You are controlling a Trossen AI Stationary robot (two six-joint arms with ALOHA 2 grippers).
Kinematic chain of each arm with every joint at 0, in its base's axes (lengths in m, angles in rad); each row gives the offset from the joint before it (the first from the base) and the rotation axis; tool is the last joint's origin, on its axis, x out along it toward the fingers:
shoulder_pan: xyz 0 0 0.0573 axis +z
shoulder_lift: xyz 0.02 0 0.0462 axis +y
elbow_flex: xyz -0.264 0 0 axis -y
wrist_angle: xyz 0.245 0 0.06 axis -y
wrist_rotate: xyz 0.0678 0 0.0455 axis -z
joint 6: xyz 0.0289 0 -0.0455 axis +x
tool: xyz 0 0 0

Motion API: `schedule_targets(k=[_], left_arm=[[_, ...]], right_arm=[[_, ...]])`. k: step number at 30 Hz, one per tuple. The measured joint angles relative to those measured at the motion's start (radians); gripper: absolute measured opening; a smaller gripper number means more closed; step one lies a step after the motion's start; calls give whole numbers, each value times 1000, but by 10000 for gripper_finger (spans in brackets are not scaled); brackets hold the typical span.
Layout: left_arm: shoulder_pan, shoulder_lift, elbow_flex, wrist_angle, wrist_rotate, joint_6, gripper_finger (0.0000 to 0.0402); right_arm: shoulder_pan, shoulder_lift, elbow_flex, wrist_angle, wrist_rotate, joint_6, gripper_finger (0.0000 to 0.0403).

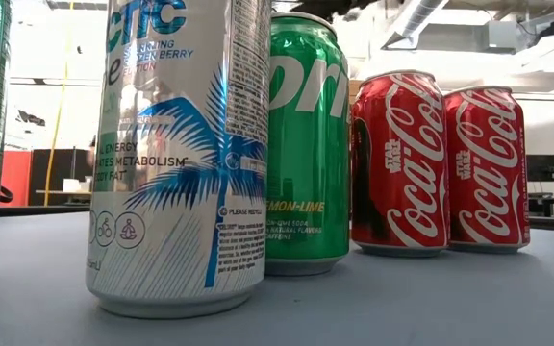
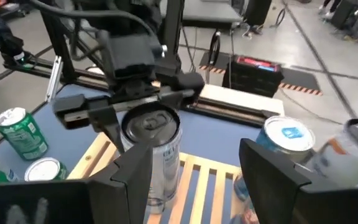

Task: Place canned beverage on shelf
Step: Put the top center white blue soda can on the shelf

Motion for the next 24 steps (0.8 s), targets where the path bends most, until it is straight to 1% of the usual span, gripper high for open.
schedule_targets(k=[3, 9, 12, 15, 19, 24], left_arm=[[47, -20, 0, -4, 129, 33, 209], [181, -73, 0, -16, 402, 36, 209], [238, -89, 0, -68, 528, 46, 209], [282, -98, 0, -116, 653, 88, 209], [337, -137, 0, -183, 786, 174, 209], [419, -215, -1, -236, 884, 266, 209]], right_arm=[[-25, -34, 0, -38, -1, -15, 232], [-67, -96, 0, -130, 0, -70, 232], [-85, -118, 0, -141, -1, -75, 232], [-94, -127, 0, -139, 0, -71, 232], [-101, -127, 0, -143, 3, -51, 232], [-91, -121, 0, -127, 10, -44, 232]])
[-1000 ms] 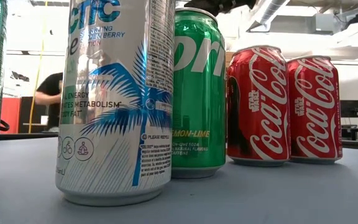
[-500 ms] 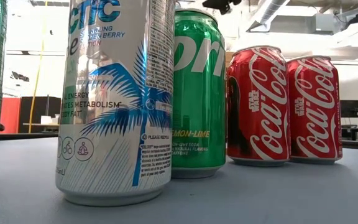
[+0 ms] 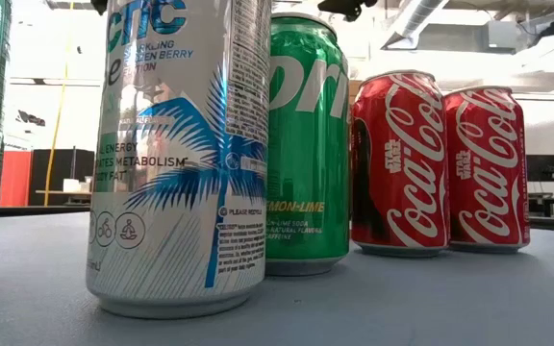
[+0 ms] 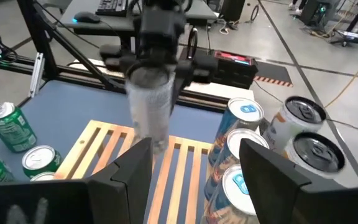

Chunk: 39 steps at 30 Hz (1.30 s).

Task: Place canned beverage on shelf
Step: Put the top center white blue soda can on the shelf

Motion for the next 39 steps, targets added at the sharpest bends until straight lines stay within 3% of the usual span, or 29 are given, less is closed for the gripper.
schedule_targets(k=[8, 19, 23, 32, 39], left_arm=[[133, -67, 0, -23, 211, 92, 209], [278, -36, 0, 16, 414, 221, 209], [340, 2, 0, 53, 555, 196, 209], [410, 42, 0, 87, 674, 211, 209], [433, 58, -40, 96, 702, 197, 209]], right_arm=[[3, 0, 0, 64, 0, 39, 232], [1, 0, 0, 83, 32, 98, 232], [1, 0, 0, 98, 48, 106, 232], [2, 0, 0, 100, 97, 108, 232], [2, 0, 0, 101, 124, 110, 232]])
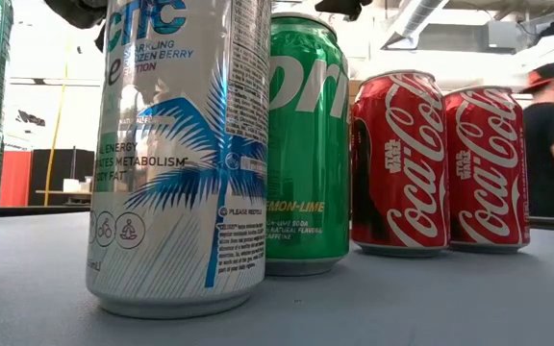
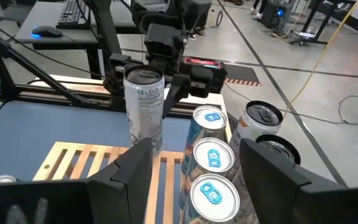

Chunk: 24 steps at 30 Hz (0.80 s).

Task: Place canned beverage on shelf
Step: Put the top center white blue soda can on the shelf

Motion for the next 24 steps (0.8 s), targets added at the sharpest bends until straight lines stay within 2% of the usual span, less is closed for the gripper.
schedule_targets(k=[5, 13, 19, 24], left_arm=[[-2, 1, -19, 46, -1, -50, 209], [-85, 11, -19, 283, 45, -209, 209], [-144, 104, -13, 435, -35, -302, 209], [-179, 218, 53, 446, -68, -300, 209]], right_arm=[[0, 0, 0, 5, 0, 8, 232], [0, 0, 0, 44, 0, 22, 232], [0, 0, 0, 44, 0, 22, 232], [-5, -1, 0, 41, 0, 22, 232]])
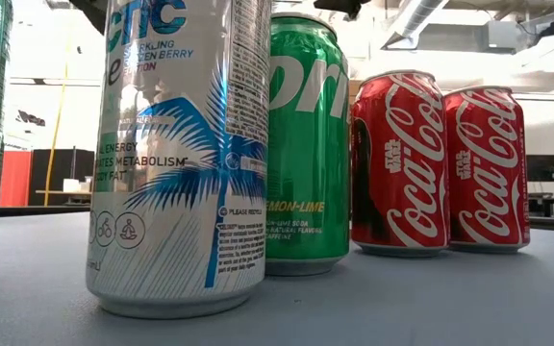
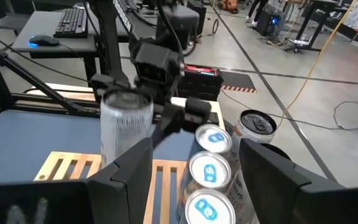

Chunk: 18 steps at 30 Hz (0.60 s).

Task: Place canned beverage on shelf
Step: Put the top center white blue soda can on the shelf

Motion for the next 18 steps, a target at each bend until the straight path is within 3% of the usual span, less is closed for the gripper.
schedule_targets(k=[7, 11, 18], left_arm=[[-61, 80, 69, -15, -37, -40, 209], [-82, 45, 69, -142, -69, -21, 209], [-139, -102, 70, -346, -376, 80, 209]], right_arm=[[-24, -23, 0, -26, 0, -6, 232], [-42, -31, 0, -46, -1, -7, 232], [-42, -33, 0, -121, -4, -40, 232]])
